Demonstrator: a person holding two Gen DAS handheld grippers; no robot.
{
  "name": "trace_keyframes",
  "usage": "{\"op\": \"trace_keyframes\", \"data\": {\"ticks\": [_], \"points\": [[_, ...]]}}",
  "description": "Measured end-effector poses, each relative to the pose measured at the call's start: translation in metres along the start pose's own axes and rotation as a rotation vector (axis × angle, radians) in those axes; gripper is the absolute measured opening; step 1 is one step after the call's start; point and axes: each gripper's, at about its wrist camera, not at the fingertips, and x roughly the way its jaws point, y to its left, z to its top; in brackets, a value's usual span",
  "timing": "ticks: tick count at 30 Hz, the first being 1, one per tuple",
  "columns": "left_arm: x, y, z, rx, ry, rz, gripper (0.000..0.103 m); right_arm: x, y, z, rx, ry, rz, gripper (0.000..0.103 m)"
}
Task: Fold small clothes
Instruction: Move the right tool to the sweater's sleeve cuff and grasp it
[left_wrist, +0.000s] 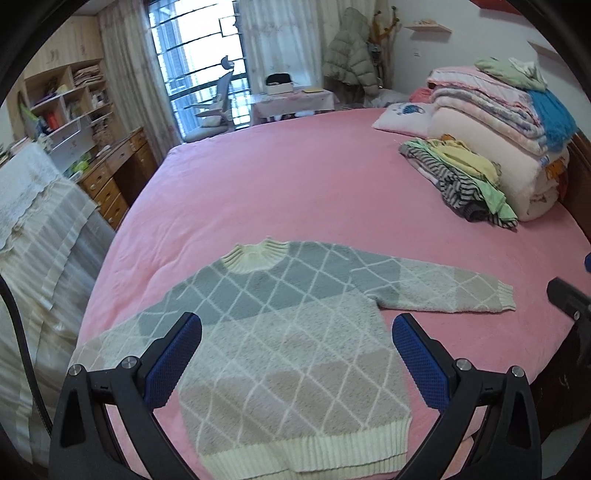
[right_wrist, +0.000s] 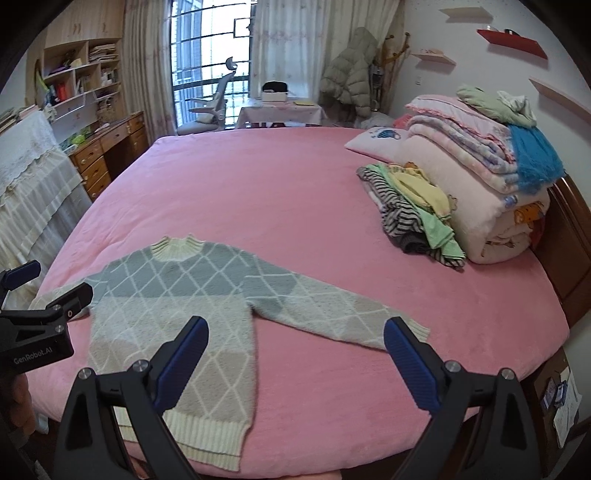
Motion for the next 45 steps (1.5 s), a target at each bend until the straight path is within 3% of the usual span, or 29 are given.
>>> {"op": "trace_keyframes", "data": {"ticks": [9,17,30,38,45], "points": [[0.080,-0.072,0.009,0.139,0.041,-0.076,0.103,0.038,-0.073,0.006,0.073,0.041,-0.114,0.093],[0.165,-0.118,-0.007,0.188,0.128,-0.114,0.103,0.093,-0.131,-0.004,0.141,0.116,-0.144,0.085],[0.255,-0.178,-0.026,0.267,0.189,-0.121,0.099,0.204,-0.217,-0.066,0.291,0.316,-0.166,0.079],[0.291,-0.207,-0.036,0.346,0.200,-0.064,0.098,0.252,-0.234,-0.108,0.411,0.418,-0.091,0.078],[0.312,-0.211,-0.043,0.360,0.228,-0.039,0.098,0.296,-0.248,-0.134,0.604,0.483,0.025,0.078]]}}
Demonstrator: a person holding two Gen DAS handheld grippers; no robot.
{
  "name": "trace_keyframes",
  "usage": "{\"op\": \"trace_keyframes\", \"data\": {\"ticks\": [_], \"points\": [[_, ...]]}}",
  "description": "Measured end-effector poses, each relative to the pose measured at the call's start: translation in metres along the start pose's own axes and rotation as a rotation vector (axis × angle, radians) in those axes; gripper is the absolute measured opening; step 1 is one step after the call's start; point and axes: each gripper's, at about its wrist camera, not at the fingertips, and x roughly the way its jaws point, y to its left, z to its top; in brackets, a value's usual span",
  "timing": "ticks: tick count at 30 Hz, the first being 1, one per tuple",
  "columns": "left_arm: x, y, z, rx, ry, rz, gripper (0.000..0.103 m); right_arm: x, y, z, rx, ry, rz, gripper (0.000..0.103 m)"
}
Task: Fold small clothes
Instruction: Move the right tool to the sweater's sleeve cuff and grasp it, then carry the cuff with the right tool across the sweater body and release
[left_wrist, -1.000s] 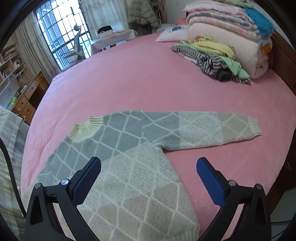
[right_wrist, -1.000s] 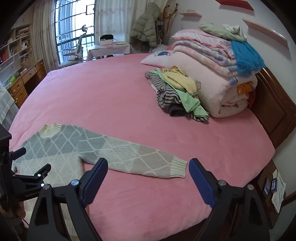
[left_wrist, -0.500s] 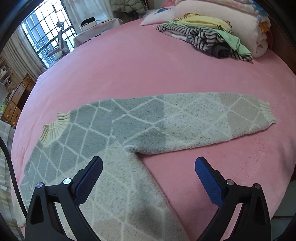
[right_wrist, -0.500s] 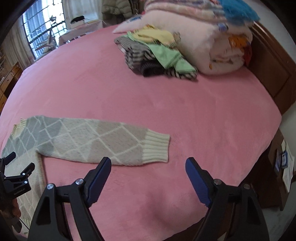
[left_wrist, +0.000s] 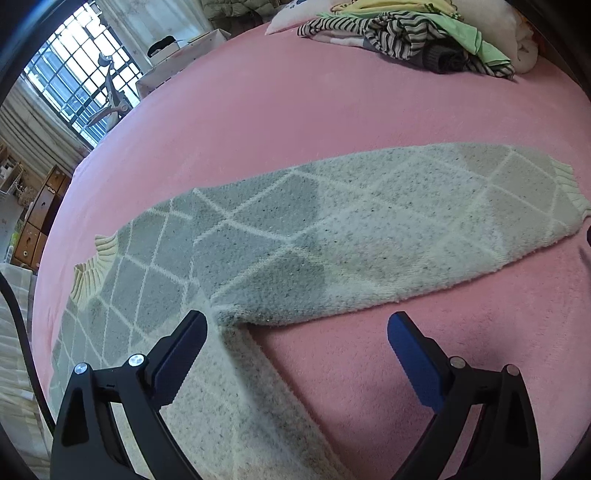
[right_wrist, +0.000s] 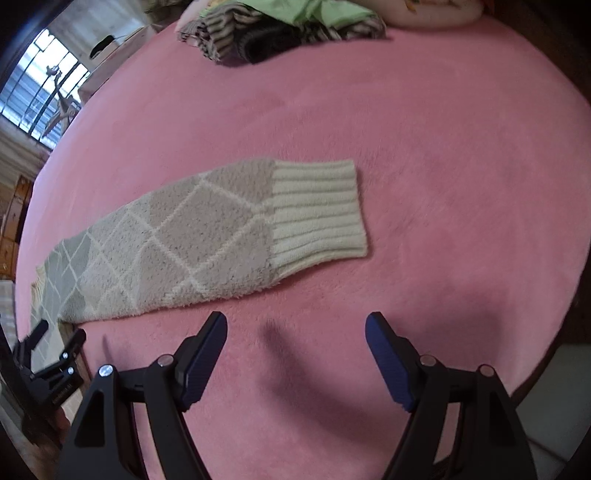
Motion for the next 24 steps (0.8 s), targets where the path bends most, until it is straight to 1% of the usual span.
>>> {"op": "trace_keyframes", "data": {"ticks": [3,6,13,15,16,17,18,19,20,22,24], "points": [[0.005,0.002,0.000,-0.006,0.008,0.004,0.098,0.013,-0.003,0.006,0.041,0.009,0.015,0.078],[0.010,0.005,0.000,-0.008,0.014,0.016,0.098,0.019,-0.002,0.014,0.057,-0.013,0.008,0.078],[0.018,0.012,0.003,-0.036,0.025,0.015,0.098,0.028,0.003,0.040,0.086,-0.071,-0.055,0.078],[0.020,0.012,0.003,-0.037,0.028,0.017,0.098,0.028,0.010,0.044,0.067,-0.094,-0.108,0.069],[0.021,0.012,0.003,-0.036,0.030,0.021,0.098,0.026,0.012,0.044,0.048,-0.115,-0.136,0.055],[0.023,0.012,0.003,-0.036,0.032,0.023,0.098,0.021,0.017,0.044,0.024,-0.141,-0.176,0.034],[0.024,0.011,0.003,-0.036,0.035,0.022,0.096,0.015,0.023,0.044,-0.009,-0.166,-0.211,0.022],[0.025,0.010,0.004,-0.038,0.040,0.016,0.088,0.010,0.019,0.044,-0.021,-0.178,-0.208,0.012],[0.028,0.010,0.004,-0.039,0.054,0.015,0.085,0.003,0.021,0.044,-0.036,-0.199,-0.200,0.011],[0.031,0.011,0.004,-0.045,0.067,0.019,0.083,-0.011,0.027,0.042,-0.070,-0.239,-0.200,0.011],[0.030,0.013,0.005,-0.059,0.067,0.012,0.077,-0.027,0.036,0.039,-0.107,-0.272,-0.196,0.011]]}}
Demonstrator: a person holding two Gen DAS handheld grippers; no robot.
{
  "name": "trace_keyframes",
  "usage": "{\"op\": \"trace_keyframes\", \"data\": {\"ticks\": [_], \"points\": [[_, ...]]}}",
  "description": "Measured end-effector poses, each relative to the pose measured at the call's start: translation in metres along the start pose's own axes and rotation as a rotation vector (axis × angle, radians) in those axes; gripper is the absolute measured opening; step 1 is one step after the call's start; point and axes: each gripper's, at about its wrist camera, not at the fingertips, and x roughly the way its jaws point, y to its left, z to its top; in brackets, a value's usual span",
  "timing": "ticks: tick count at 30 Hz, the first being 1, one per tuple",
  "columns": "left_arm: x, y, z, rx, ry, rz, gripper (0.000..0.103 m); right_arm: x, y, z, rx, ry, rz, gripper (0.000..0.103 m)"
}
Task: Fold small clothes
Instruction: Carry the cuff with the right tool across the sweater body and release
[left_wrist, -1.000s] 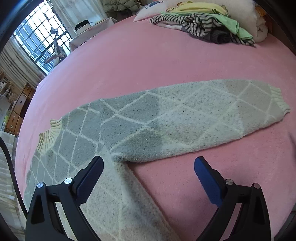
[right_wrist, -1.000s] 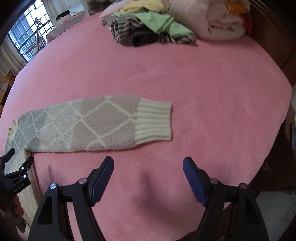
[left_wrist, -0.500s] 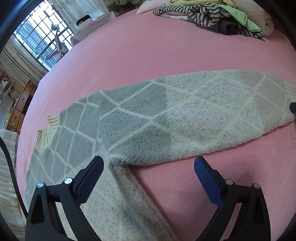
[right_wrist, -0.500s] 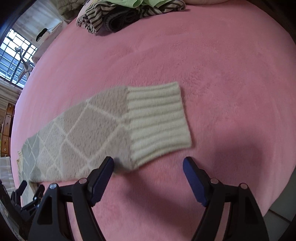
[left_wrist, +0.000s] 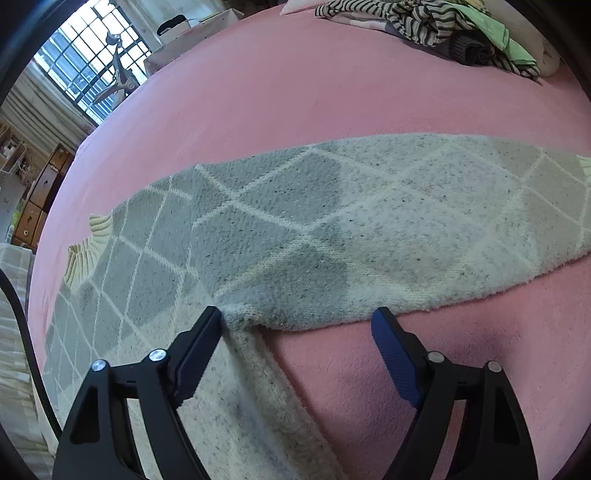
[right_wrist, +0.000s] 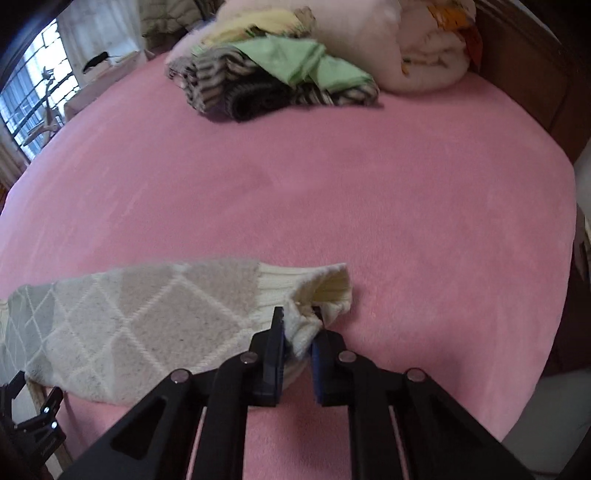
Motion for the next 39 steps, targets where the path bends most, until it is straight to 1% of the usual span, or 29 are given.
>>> {"op": "trace_keyframes", "data": {"ticks": [2,3,4,5,7,9,11,13,17,19,22,25,29,33,37,39], "points": [[-0.004,0.004,0.001,-0.015,-0.002,-0.001,0.066,-0.020,0.006,0.004,-0.029,-0.043,0.022,0.011],[-0.006,0.008,0.001,-0.026,-0.003,-0.005,0.063,-0.029,0.010,0.006,-0.044,-0.063,0.031,0.011],[-0.009,0.012,0.002,-0.039,-0.003,-0.012,0.057,-0.034,0.018,0.008,-0.057,-0.076,0.038,0.011],[-0.013,0.017,0.002,-0.058,-0.003,-0.029,0.055,-0.046,0.024,0.010,-0.078,-0.094,0.051,0.010],[-0.021,0.026,0.002,-0.096,-0.001,-0.074,0.055,-0.060,0.038,0.012,-0.113,-0.125,0.071,0.010],[-0.035,0.036,-0.001,-0.125,-0.006,-0.096,0.056,-0.075,0.055,0.015,-0.159,-0.159,0.084,0.010],[-0.049,0.042,-0.005,-0.126,-0.020,-0.105,0.066,-0.092,0.072,0.015,-0.203,-0.193,0.098,0.010],[-0.070,0.052,-0.011,-0.125,-0.062,-0.087,0.069,-0.111,0.091,0.018,-0.251,-0.230,0.117,0.010],[-0.104,0.077,-0.027,-0.146,-0.106,-0.040,0.069,-0.146,0.135,0.019,-0.338,-0.297,0.171,0.010],[-0.114,0.095,-0.035,-0.171,-0.110,-0.017,0.070,-0.166,0.159,0.017,-0.382,-0.329,0.203,0.010],[-0.125,0.133,-0.051,-0.229,-0.104,0.019,0.070,-0.192,0.198,0.010,-0.445,-0.373,0.261,0.010],[-0.132,0.173,-0.067,-0.285,-0.100,0.046,0.070,-0.211,0.238,-0.001,-0.498,-0.396,0.321,0.010],[-0.138,0.227,-0.093,-0.359,-0.100,0.071,0.070,-0.226,0.292,-0.019,-0.569,-0.405,0.380,0.010],[-0.140,0.270,-0.114,-0.432,-0.107,0.074,0.070,-0.228,0.345,-0.043,-0.639,-0.383,0.434,0.010],[-0.139,0.308,-0.132,-0.508,-0.122,0.078,0.070,-0.214,0.387,-0.069,-0.683,-0.320,0.487,0.010],[-0.136,0.324,-0.143,-0.544,-0.119,0.072,0.072,-0.204,0.407,-0.082,-0.693,-0.276,0.522,0.010]]}}
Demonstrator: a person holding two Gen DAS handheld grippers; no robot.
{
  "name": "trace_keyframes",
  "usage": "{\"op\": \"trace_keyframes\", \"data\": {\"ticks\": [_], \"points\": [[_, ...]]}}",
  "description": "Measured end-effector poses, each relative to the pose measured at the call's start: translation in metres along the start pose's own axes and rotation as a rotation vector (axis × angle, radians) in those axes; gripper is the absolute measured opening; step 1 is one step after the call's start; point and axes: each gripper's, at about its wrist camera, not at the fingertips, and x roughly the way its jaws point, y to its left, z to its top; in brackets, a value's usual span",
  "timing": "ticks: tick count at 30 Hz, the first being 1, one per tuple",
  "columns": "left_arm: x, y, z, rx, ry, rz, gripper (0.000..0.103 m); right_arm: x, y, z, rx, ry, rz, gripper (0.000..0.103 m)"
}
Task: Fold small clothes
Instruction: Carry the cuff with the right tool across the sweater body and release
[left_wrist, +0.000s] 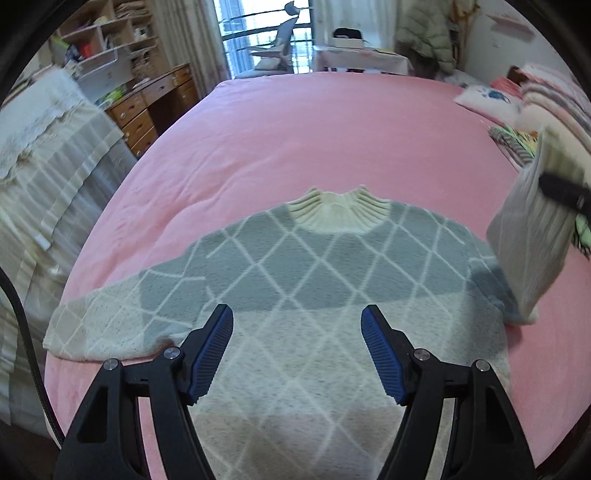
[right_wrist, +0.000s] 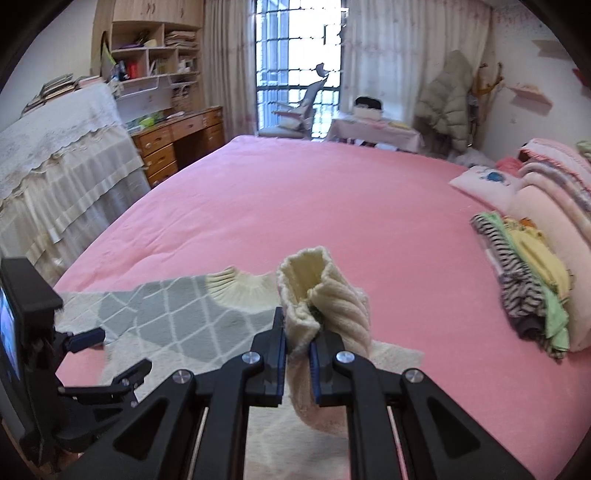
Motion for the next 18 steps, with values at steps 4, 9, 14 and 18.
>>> {"op": "trace_keyframes", "data": {"ticks": [4,9,14,18], "points": [[0.017,0.032,-0.010,-0.028,0.028,0.016,0.073,0.035,0.039,-0.007,0.006,0.047,0.075,0.010],[0.045,0.057,-0.020,-0.050,0.068,0.029,0.073,0.074,0.085,-0.019,-0.013,0.114,0.121,0.010],[0.066,0.085,-0.017,-0.095,0.081,0.049,0.073,0.101,0.110,-0.028,-0.009,0.157,0.136,0.010],[0.078,0.107,-0.013,-0.132,0.085,0.053,0.073,0.118,0.133,-0.031,-0.020,0.173,0.145,0.010]]}}
